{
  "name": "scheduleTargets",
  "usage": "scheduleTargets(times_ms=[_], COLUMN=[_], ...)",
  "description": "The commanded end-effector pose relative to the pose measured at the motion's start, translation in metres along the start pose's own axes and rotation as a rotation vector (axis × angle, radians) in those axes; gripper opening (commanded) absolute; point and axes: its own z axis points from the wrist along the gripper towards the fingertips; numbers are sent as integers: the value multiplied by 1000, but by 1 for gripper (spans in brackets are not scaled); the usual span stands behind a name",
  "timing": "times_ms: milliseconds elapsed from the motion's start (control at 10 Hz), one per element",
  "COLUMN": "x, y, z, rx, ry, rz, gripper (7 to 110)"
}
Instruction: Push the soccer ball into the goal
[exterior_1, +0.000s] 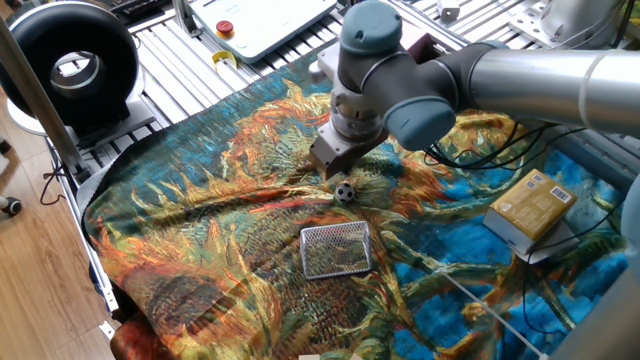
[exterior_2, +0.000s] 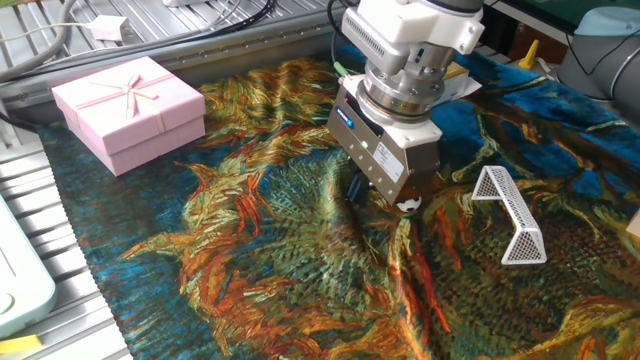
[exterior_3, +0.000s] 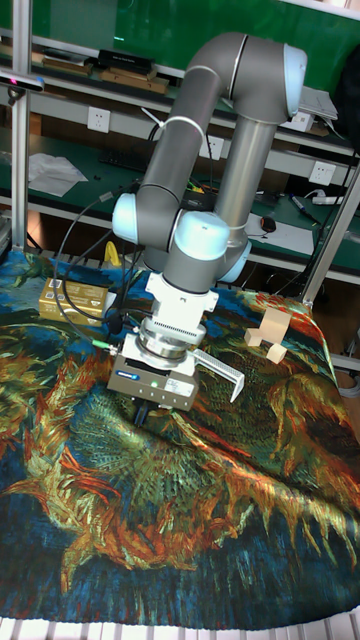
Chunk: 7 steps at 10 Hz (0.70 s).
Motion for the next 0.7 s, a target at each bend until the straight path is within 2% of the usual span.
scheduleTargets(times_ms=[0, 200, 300, 400, 600], x=[0, 2, -1, -13, -13], y=[6, 7, 4, -3, 0], z=[-1, -1, -1, -1, -1], rx=[-30, -36, -21, 5, -8], ry=[4, 12, 2, -47, -48], rz=[-6, -17, -24, -25, -12], gripper=[7, 7, 7, 7, 7])
